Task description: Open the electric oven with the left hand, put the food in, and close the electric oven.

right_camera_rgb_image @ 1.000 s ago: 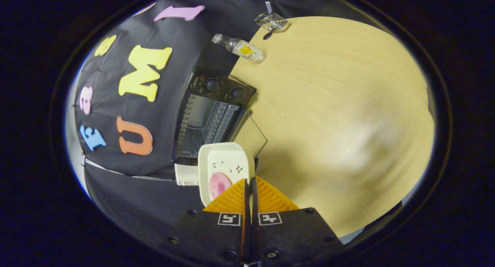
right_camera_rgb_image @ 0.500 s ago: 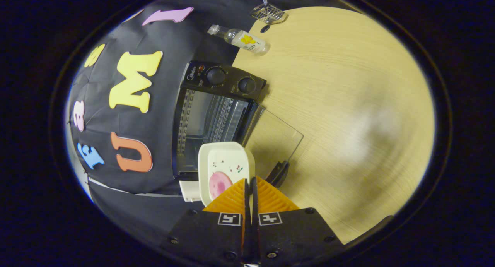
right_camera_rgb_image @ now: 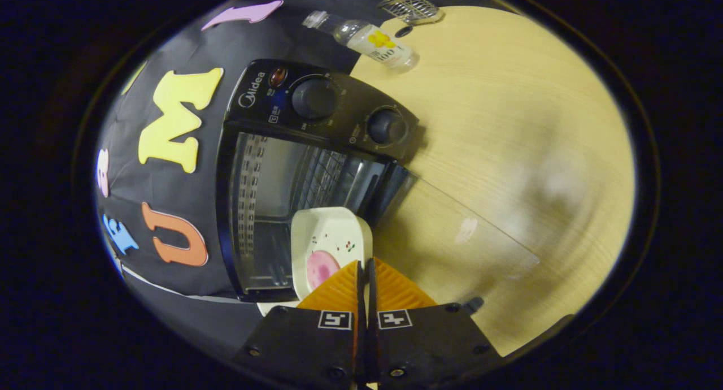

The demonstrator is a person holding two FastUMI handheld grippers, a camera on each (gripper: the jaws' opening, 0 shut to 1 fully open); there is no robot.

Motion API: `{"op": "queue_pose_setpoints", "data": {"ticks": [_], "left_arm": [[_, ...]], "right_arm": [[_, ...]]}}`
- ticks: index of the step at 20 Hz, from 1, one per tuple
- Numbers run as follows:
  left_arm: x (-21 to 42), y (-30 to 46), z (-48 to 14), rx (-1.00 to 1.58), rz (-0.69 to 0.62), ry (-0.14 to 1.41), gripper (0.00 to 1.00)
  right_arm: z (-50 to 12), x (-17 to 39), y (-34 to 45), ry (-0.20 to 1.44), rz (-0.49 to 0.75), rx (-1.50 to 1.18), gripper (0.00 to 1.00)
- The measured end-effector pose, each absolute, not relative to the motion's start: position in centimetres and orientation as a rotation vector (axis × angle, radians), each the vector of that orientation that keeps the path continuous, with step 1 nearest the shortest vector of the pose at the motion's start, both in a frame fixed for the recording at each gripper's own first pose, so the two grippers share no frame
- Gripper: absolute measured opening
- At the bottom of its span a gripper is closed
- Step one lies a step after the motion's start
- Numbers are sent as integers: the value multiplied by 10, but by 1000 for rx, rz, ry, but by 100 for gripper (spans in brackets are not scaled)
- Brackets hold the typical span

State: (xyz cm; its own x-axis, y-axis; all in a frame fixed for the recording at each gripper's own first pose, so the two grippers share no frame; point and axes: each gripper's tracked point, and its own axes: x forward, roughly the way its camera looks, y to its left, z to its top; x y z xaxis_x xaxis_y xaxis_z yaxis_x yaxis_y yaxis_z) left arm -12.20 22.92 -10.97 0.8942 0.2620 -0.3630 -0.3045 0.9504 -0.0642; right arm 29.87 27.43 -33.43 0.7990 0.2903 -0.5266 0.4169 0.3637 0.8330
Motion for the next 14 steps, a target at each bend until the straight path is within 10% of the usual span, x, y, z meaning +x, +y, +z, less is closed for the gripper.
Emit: {"op": "queue_pose_setpoints", "data": {"ticks": [10,14], "left_arm": [[-102,240,-121,-180,403,399,96],[-93,235,-116,-176,394,381,97]], "right_arm": [[-311,367,269,512,55,1274,14],[-314,350,251,534,43,1240,46]]}}
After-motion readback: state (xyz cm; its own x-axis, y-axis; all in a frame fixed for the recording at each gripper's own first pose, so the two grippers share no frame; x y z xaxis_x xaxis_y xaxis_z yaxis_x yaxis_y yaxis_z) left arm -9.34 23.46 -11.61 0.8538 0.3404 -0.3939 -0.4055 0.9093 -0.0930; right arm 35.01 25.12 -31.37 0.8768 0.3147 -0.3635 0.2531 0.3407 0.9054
